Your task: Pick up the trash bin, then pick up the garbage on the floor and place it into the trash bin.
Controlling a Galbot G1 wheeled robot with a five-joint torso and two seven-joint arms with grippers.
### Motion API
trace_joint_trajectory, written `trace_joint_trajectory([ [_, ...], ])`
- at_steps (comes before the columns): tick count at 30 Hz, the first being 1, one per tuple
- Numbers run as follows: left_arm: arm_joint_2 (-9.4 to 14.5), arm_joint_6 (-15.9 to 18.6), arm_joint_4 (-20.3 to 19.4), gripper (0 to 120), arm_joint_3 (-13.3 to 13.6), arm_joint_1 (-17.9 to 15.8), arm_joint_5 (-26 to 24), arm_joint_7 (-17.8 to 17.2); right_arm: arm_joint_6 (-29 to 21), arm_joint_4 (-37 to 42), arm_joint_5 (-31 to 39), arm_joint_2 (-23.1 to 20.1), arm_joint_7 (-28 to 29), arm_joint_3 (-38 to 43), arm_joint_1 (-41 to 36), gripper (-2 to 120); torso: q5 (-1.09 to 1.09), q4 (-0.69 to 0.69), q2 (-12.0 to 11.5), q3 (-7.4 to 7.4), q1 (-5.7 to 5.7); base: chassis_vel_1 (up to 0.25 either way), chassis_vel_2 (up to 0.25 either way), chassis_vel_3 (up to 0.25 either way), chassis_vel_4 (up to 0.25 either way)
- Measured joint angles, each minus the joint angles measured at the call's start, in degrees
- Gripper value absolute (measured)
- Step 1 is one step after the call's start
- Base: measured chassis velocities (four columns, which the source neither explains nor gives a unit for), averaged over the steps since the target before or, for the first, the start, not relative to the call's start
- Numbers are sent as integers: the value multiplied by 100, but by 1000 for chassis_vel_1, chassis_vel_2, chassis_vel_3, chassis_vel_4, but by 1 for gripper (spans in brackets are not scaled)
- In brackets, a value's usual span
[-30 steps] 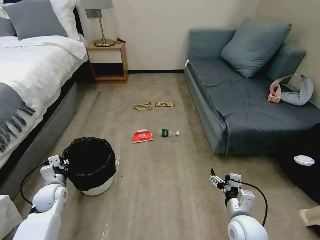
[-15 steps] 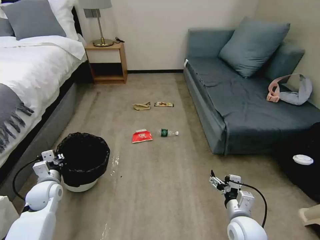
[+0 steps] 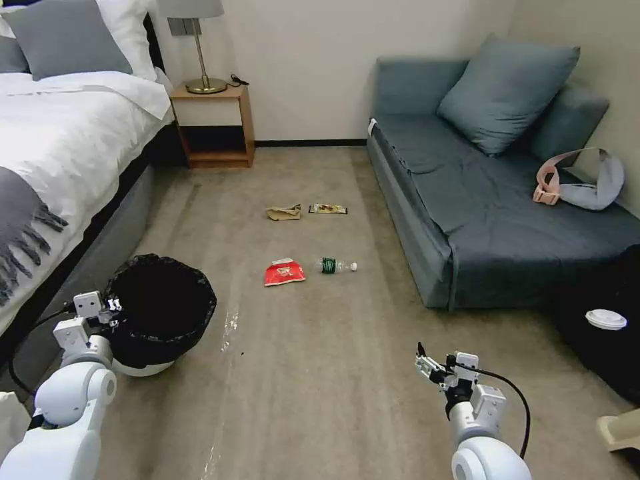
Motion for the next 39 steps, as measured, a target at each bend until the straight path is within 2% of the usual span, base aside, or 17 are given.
trace_joint_trajectory([
  [2, -1, -46, -250, 6, -49, 202, 138, 87, 37, 0, -2, -2, -34, -10, -22, 100, 1, 1, 0, 0, 0, 0, 0, 0, 0],
  [5, -1, -71, -425, 6, -96, 371, 183, 135, 86, 5, 0, -4, -91, -25, -43, 100, 0, 1, 0, -1, 0, 0, 0, 0, 0],
  [12, -60, -139, -677, 6, -173, 719, 226, 179, 220, 13, 2, 7, -232, -95, -70, 100, 0, 1, 0, -1, 0, 0, 0, 0, 0],
  [18, -87, -154, -742, 6, -164, 780, 238, 178, 274, 9, -61, 36, -272, -115, -86, 100, 0, 1, 0, -1, 0, 0, 0, 0, 0],
  [30, -179, -155, -743, 6, 97, 754, 360, 167, 371, 1, -165, 82, -386, -78, -141, 100, 0, 0, 0, 0, 0, 0, 0, 0, 0],
  [39, -180, -170, -709, 6, 55, 751, 358, 162, 470, -168, -301, 94, -468, -106, -117, 100, 0, 0, 0, 0, 0, 0, 0, 0, 0],
])
